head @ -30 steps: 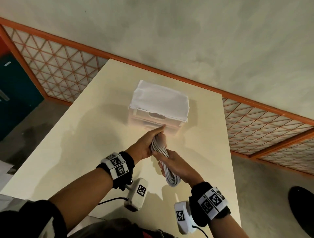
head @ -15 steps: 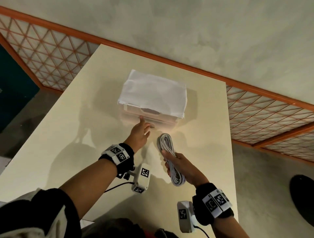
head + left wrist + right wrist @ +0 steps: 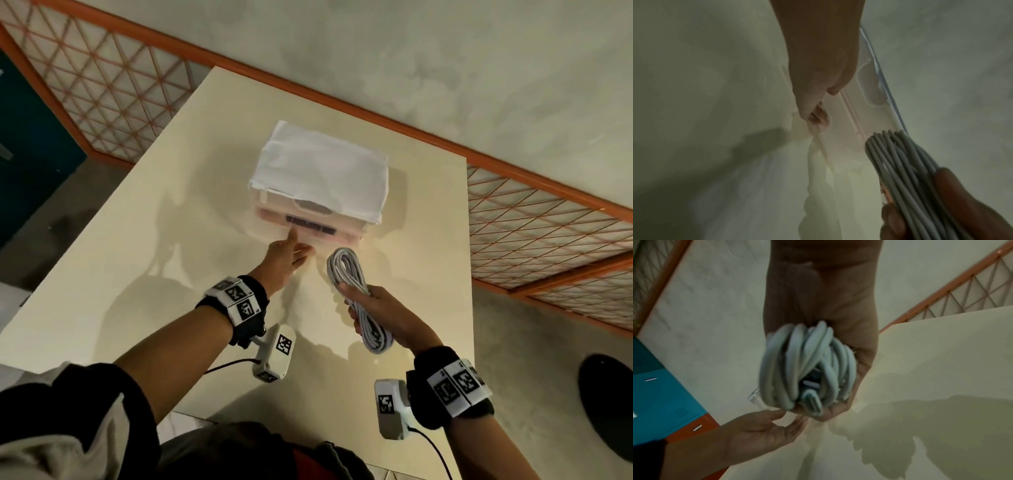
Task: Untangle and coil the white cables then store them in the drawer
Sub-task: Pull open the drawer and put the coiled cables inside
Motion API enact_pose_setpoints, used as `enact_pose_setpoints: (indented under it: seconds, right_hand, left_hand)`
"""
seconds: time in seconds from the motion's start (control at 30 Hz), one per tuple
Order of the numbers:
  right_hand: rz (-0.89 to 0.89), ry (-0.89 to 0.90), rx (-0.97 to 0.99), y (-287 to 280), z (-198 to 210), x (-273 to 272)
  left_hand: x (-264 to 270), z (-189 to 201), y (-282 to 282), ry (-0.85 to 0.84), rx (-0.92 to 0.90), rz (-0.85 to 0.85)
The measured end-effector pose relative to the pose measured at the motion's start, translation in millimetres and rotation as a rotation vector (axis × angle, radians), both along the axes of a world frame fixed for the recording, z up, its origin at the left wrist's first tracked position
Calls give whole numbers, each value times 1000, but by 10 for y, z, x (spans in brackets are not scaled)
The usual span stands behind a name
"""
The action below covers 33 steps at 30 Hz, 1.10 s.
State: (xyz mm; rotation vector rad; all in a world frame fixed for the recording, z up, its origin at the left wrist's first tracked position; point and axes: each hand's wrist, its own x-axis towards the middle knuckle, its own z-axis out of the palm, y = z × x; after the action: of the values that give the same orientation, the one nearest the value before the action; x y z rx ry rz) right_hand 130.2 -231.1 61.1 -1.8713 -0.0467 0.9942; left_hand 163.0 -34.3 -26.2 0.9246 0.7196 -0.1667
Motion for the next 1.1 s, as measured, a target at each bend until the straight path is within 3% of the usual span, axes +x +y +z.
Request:
enact_pose_setpoints:
  seconds: [0.17,0.3,0.47,0.6,0.83,1.1]
  right_hand:
    - [129,-79,-65,280,159,325]
    - [366,-182,-137,651,214,595]
    - [506,-139,-309,973,-47,912]
    - [428,-62,-332,1060,-314,1034]
    - [70,111,-154,958,-580,1057]
    - [-64,-73,-119,953,-721,1038]
  left_hand:
    - [-277,-58,72,17,13,-88]
    - [-496,-21,124,32,24,-76]
    - [-572,38,132,31,21,-106]
    - [-566,16,114,14,16,-115]
    - [-579,-60,127,-5,-12,-111]
    - [-589,-43,109,-8,22,-121]
